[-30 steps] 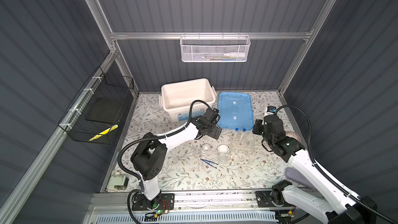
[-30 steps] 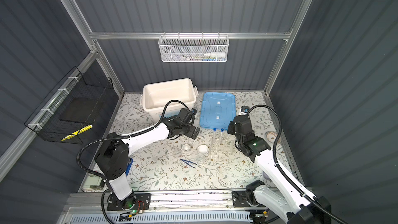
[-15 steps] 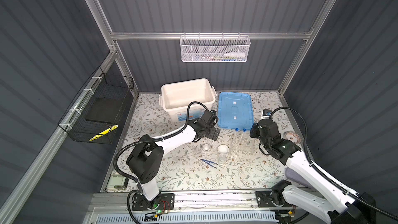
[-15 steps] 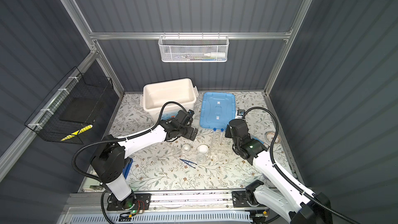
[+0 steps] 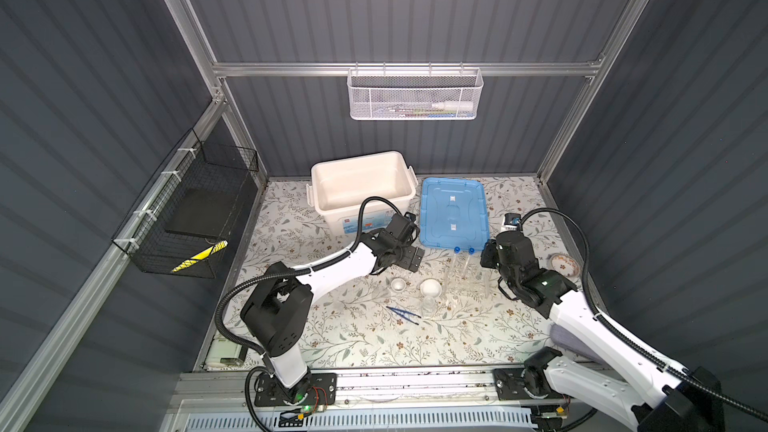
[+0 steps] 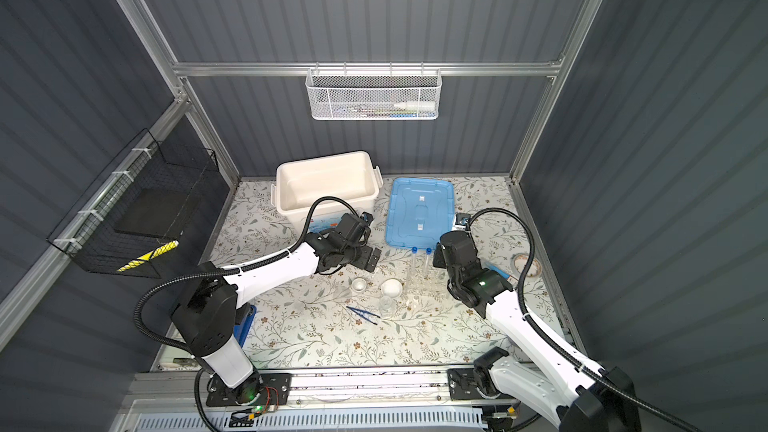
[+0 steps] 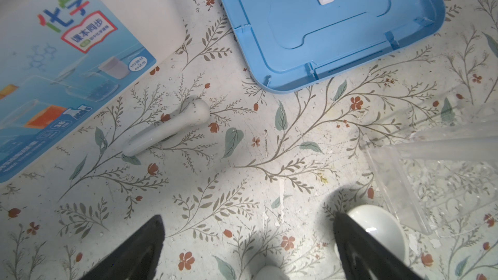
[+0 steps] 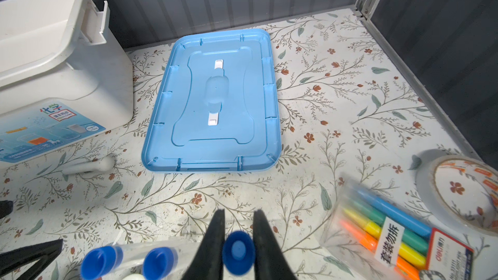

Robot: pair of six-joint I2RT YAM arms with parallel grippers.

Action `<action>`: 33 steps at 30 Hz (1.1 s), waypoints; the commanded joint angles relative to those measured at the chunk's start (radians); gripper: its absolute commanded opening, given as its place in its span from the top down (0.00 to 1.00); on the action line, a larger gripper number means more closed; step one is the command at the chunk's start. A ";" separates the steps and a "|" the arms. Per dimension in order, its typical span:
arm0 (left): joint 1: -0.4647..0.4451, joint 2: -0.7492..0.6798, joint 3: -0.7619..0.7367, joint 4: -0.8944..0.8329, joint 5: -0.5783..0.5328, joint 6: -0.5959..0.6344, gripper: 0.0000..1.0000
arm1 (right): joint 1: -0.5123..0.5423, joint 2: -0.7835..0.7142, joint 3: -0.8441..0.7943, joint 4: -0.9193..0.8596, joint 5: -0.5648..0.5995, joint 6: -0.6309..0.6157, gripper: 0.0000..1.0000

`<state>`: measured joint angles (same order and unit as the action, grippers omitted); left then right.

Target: Organize the chemistry lab equipment

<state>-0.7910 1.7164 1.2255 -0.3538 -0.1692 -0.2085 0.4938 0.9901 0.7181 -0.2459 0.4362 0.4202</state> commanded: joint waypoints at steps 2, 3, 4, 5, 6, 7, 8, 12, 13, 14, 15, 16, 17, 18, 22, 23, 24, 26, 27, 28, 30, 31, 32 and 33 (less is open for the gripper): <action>0.004 -0.025 -0.014 0.000 -0.004 -0.017 0.00 | 0.006 0.014 -0.012 0.016 -0.005 0.012 0.80; 0.004 -0.026 -0.016 0.000 -0.005 -0.017 0.00 | 0.005 0.015 -0.012 0.018 -0.005 0.011 0.80; 0.004 -0.026 -0.017 0.000 -0.004 -0.017 0.00 | 0.006 0.016 -0.012 0.018 -0.006 0.008 0.80; 0.004 -0.028 -0.017 0.000 -0.004 -0.017 0.00 | 0.007 0.016 -0.012 0.018 -0.007 0.006 0.80; 0.005 -0.028 -0.020 0.001 -0.005 -0.017 0.00 | 0.006 0.018 -0.012 0.017 -0.007 0.004 0.80; 0.004 -0.028 -0.021 0.001 -0.004 -0.019 0.00 | 0.006 0.018 -0.012 0.016 -0.010 0.002 0.80; 0.004 -0.028 -0.021 0.003 -0.004 -0.020 0.00 | 0.006 0.019 -0.012 0.013 -0.012 0.000 0.79; 0.004 -0.028 -0.020 0.004 -0.005 -0.020 0.00 | 0.008 0.013 -0.014 0.011 -0.019 -0.014 0.78; 0.004 -0.026 -0.019 0.005 -0.005 -0.019 0.00 | 0.009 0.012 -0.014 0.008 -0.020 -0.018 0.77; 0.004 -0.026 -0.018 0.006 -0.005 -0.019 0.00 | 0.010 0.010 -0.014 0.007 -0.022 -0.022 0.77; 0.004 -0.025 -0.017 0.006 -0.003 -0.019 0.00 | 0.011 0.010 -0.015 0.006 -0.023 -0.026 0.76; 0.004 -0.023 -0.017 0.006 -0.004 -0.019 0.00 | 0.012 0.011 -0.016 0.004 -0.026 -0.029 0.76; 0.004 -0.022 -0.017 0.007 -0.004 -0.020 0.00 | 0.012 0.013 -0.016 0.001 -0.031 -0.031 0.76; 0.004 -0.020 -0.017 0.007 -0.004 -0.019 0.00 | 0.013 0.014 -0.015 -0.002 -0.034 -0.034 0.76; 0.004 -0.019 -0.017 0.008 0.001 -0.020 0.00 | 0.015 0.013 -0.020 -0.001 -0.042 -0.030 0.76; 0.004 -0.020 -0.017 0.009 0.000 -0.020 0.00 | 0.016 0.012 -0.021 0.001 -0.041 -0.029 0.76; 0.004 -0.020 -0.017 0.009 0.000 -0.019 0.00 | 0.015 0.009 -0.022 0.000 -0.039 -0.029 0.76; 0.004 -0.019 -0.016 0.009 0.002 -0.018 0.00 | 0.016 0.007 -0.022 0.001 -0.034 -0.031 0.76; 0.004 -0.018 -0.017 0.009 0.002 -0.018 0.00 | 0.016 0.007 -0.020 0.000 -0.033 -0.032 0.76; 0.004 -0.019 -0.016 0.009 0.002 -0.017 0.00 | 0.016 0.005 -0.020 -0.003 -0.032 -0.032 0.75; 0.004 -0.017 -0.015 0.009 0.002 -0.017 0.00 | 0.016 0.005 -0.016 -0.004 -0.030 -0.032 0.74; 0.004 -0.017 -0.014 0.009 0.003 -0.017 0.00 | 0.016 0.005 -0.014 -0.005 -0.030 -0.032 0.74; 0.004 -0.016 -0.011 0.009 0.003 -0.017 0.00 | 0.016 0.005 -0.012 -0.005 -0.027 -0.031 0.73; 0.004 -0.015 -0.009 0.008 0.003 -0.017 0.00 | 0.017 0.005 -0.009 -0.006 -0.023 -0.029 0.71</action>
<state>-0.7910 1.7164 1.2148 -0.3504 -0.1688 -0.2153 0.5049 1.0031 0.7074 -0.2401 0.3965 0.3981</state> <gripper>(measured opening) 0.997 0.281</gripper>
